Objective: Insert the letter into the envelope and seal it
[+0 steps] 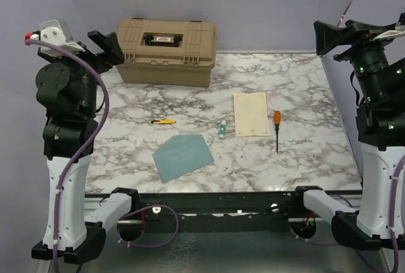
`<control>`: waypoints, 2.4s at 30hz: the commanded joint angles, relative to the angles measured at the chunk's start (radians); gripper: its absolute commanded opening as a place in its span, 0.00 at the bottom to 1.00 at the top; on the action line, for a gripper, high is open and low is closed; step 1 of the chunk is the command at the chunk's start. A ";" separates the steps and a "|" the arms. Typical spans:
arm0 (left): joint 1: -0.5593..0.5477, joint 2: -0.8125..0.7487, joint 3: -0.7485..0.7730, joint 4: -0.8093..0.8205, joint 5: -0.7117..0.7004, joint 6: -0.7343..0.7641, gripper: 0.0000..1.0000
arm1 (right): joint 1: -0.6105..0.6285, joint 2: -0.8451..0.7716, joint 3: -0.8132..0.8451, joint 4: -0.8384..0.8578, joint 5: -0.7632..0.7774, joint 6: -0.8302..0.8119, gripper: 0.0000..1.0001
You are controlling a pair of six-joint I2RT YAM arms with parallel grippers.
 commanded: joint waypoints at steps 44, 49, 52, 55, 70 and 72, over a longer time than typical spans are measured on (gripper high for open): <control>-0.070 0.388 -0.514 0.408 0.754 -0.328 0.99 | -0.040 1.024 -0.195 -0.079 -0.338 0.053 0.86; -0.069 0.405 -0.492 0.400 0.753 -0.323 0.99 | -0.041 1.084 -0.213 -0.069 -0.481 0.028 0.77; -0.069 0.397 -0.489 0.393 0.746 -0.320 0.99 | -0.041 1.108 -0.221 -0.045 -0.514 0.043 0.66; -0.069 0.380 -0.494 0.387 0.734 -0.311 0.99 | -0.041 1.093 -0.260 0.034 -0.559 0.069 0.53; -0.069 0.333 -0.475 0.334 0.632 -0.326 0.99 | -0.041 0.707 -0.369 0.170 -0.482 0.176 0.00; -0.069 0.337 -0.461 0.334 0.634 -0.342 0.99 | -0.041 0.621 -0.388 0.187 -0.465 0.199 0.00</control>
